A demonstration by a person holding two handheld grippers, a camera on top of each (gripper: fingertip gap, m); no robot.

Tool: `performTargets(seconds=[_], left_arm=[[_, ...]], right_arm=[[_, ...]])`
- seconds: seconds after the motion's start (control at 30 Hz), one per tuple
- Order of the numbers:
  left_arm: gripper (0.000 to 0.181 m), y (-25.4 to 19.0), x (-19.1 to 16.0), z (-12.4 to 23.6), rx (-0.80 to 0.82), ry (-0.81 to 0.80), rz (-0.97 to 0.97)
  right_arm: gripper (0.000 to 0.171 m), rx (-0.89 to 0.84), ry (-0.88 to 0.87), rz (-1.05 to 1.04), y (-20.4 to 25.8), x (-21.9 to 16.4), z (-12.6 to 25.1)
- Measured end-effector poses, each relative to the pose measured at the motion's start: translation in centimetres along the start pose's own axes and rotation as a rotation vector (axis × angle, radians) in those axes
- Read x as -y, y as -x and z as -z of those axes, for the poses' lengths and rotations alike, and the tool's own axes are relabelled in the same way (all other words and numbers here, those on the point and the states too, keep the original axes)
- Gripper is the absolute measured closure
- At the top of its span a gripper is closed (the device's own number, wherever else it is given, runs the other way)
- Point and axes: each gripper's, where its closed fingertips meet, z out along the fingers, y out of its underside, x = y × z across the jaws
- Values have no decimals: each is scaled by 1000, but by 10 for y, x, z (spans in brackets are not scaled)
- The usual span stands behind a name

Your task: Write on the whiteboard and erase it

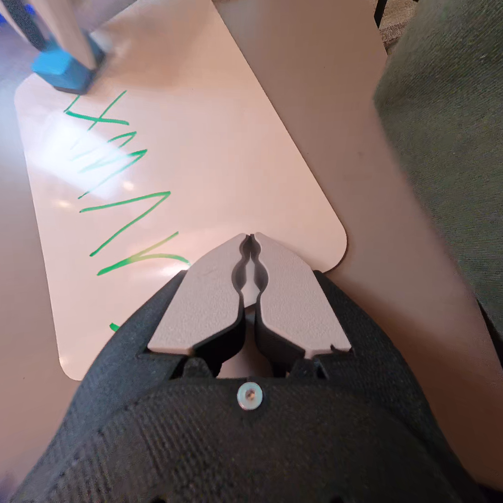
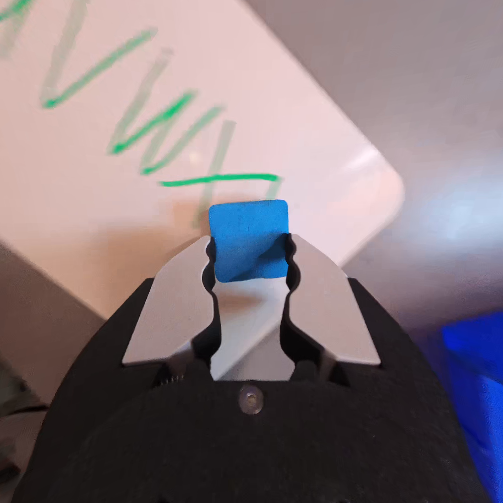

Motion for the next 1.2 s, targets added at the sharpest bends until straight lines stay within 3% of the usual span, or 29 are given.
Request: performTargets(seconds=[0.07, 0.17, 0.23, 0.33, 0.4, 0.5, 0.57, 0.63, 0.73, 0.8, 0.9, 1.0, 1.1, 1.2], left_arm=[[181, 0, 0, 0, -6, 0, 3], [181, -1, 0, 0, -3, 0, -2], [181, -1, 0, 0, 5, 1, -5], [181, 0, -1, 1, 4, -2, 0], [181, -1, -1, 1, -1, 0, 3], [181, -2, 1, 0, 3, 2, -7], [181, -2, 0, 0, 5, 1, -7], [181, -2, 0, 1, 0, -1, -6], [181, -2, 0, 1, -7, -1, -3], [181, -2, 0, 1, 3, 4, -6], [181, 0, -2, 2, 14, 6, -2], [181, 0, -3, 3, 12, 7, 0], [181, -1, -2, 2, 6, 7, -2], [181, -2, -1, 2, 12, 9, -8]], right_arm=[[121, -3, 11, 93, 19, 11, -5], [121, -88, -30, -64, -39, 23, -9], [121, -86, -8, -121, -53, 7, -3], [121, -33, 43, 14, 1, -13, 4], [121, -25, 46, 99, 24, 0, -1], [121, -85, -9, -21, -21, 19, -8], [121, -91, 3, -80, -37, 6, -3], [121, -50, 41, 22, -4, 2, -2], [121, -18, 43, 204, 41, 40, -16], [121, -42, 20, 128, 14, 61, -24], [121, -71, 31, -5, -32, 45, -18], [121, -15, 92, 122, 17, 20, -9], [121, 16, 96, 298, 65, 46, -19], [121, -21, 49, 151, 15, 73, -29]])
